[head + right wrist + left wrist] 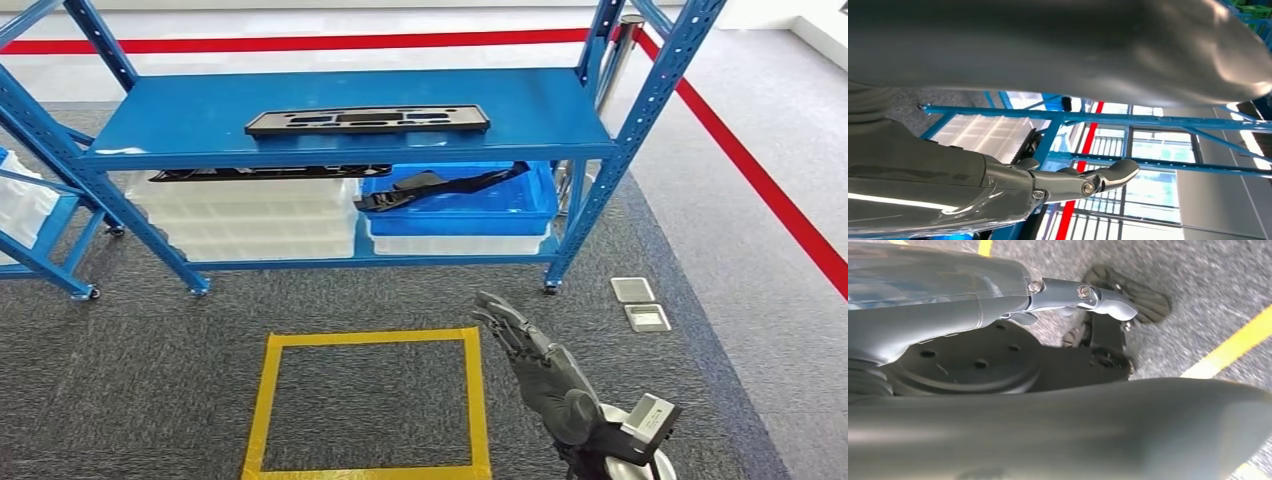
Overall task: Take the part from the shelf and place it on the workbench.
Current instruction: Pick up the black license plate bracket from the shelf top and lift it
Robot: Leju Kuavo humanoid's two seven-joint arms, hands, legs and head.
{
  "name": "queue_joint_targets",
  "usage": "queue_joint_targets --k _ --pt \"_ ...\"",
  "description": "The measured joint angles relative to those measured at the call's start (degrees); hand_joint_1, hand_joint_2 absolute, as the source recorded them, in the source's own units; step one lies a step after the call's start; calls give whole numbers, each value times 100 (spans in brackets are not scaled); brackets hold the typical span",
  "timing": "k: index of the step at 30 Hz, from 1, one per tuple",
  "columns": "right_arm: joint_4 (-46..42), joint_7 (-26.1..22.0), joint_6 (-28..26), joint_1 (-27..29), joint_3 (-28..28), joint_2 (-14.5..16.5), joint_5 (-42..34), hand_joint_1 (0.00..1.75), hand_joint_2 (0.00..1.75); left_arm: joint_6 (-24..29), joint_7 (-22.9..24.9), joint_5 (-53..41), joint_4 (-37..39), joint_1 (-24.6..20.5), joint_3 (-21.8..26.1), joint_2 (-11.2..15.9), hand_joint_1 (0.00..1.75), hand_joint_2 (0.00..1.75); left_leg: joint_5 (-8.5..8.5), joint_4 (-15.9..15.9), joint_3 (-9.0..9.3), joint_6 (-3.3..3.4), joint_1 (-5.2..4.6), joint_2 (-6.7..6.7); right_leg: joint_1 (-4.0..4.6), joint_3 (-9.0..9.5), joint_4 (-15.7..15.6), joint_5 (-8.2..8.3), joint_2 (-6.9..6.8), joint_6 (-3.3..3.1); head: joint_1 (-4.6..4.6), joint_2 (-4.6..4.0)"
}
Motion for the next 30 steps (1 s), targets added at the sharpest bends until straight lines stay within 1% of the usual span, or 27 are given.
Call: queue_joint_targets --k 1,2,4,5,6,7,8,9,10,11,12,13,14,15,16,17,20,21,22,25,30 --pt "8 2 0 7 4 -4 -3 0 0 -4 -6 -3 0 -8 16 4 0 0 -53 31 13 -49 -4 -6 -8 82 -204 52 1 -17 2 0" --pt "15 3 -2 18 7 -9 -9 0 0 -5 -12 -8 0 -15 27 9 0 0 -86 55 14 -86 -16 -8 -6 107 -269 18 4 -57 -1 0" --pt "18 4 -6 32 13 -14 -17 0 0 -5 -17 -28 0 -22 35 12 0 0 -103 72 18 -123 -19 -11 5 96 -239 -67 9 -186 -13 0" --pt "12 3 -8 34 14 -15 -21 0 0 -3 -17 -41 0 -24 36 11 0 0 -123 100 25 -138 -10 -10 8 113 -230 -93 9 -229 -20 0" --pt "4 2 -9 29 16 -15 -24 0 0 -2 -18 -53 0 -28 37 11 0 0 -182 211 -14 -148 -5 -9 10 140 -228 -120 6 -269 -22 0" --pt "-5 1 -9 25 20 -14 -26 0 0 -1 -19 -62 0 -35 38 11 0 0 -296 449 -129 -154 -9 -8 12 170 -230 -148 0 -309 -25 0" --pt "-13 -1 -9 23 23 -14 -28 0 0 1 -20 -68 0 -40 38 11 0 0 -449 822 -332 -150 -20 -8 21 196 -231 -174 -9 -341 -27 0" --pt "-16 -2 -9 22 27 -13 -29 0 0 1 -20 -77 0 -40 39 11 0 0 -606 1277 -605 -139 -36 -8 36 216 -231 -202 -14 -371 -27 0" --pt "-16 -2 -9 24 31 -13 -29 0 0 2 -20 -89 0 -34 39 11 0 0 -707 1687 -877 -122 -53 -8 56 239 -231 -228 -12 -394 -27 0" --pt "-16 -2 -9 28 33 -13 -29 0 0 3 -20 -100 0 -23 39 11 0 0 -706 1941 -1082 -92 -71 -8 79 271 -231 -257 -4 -414 -27 0" --pt "-16 -2 -9 29 34 -13 -29 0 0 5 -20 -112 0 -13 39 11 0 0 -573 1971 -1183 -46 -95 -8 104 318 -231 -290 7 -429 -27 0" --pt "-17 -2 -9 29 36 -13 -29 0 0 6 -20 -120 0 -6 39 11 0 0 -327 1771 -1177 20 -129 -10 131 378 -232 -327 19 -437 -27 0" --pt "-19 -2 -9 27 39 -13 -29 0 0 7 -20 -123 0 -3 39 12 0 0 -34 1431 -1106 108 -176 -13 156 444 -234 -369 26 -442 -27 0" --pt "-21 -2 -9 24 44 -13 -29 0 0 8 -20 -130 0 -3 40 20 0 0 194 1131 -1021 200 -219 -15 181 499 -241 -408 27 -437 -24 0" --pt "-22 -2 -9 22 48 -13 -28 0 0 9 -20 -139 0 -6 40 24 0 0 345 892 -949 272 -261 -16 191 536 -249 -436 29 -425 -22 0" --pt "-23 -2 -9 21 52 -13 -28 0 0 10 -20 -150 0 -8 41 27 0 0 393 747 -899 307 -284 -17 199 550 -249 -460 28 -417 -20 0" --pt "-26 -2 -9 22 55 -14 -29 0 0 10 -22 -182 0 -11 43 20 0 0 245 545 -804 130 -273 -21 204 528 -244 -487 15 -407 -19 0" --pt "-27 -2 -9 22 54 -15 -29 0 0 10 -24 -194 0 -8 45 19 0 0 205 520 -791 85 -270 -23 204 528 -252 -488 10 -404 -19 0" --pt "-27 -2 -9 23 54 -15 -29 0 0 8 -26 -205 0 -6 46 19 0 0 207 529 -793 103 -270 -24 205 536 -263 -489 9 -402 -18 0" --pt "-27 -2 -8 23 56 -15 -29 0 0 0 -28 -224 0 -16 47 16 0 0 193 529 -792 123 -272 -23 204 552 -293 -490 10 -398 -19 0" --pt "-27 -2 -9 23 56 -15 -29 0 0 -9 -61 -251 0 -27 52 16 0 0 188 533 -788 136 -279 -23 200 557 -307 -482 10 -387 -19 0"
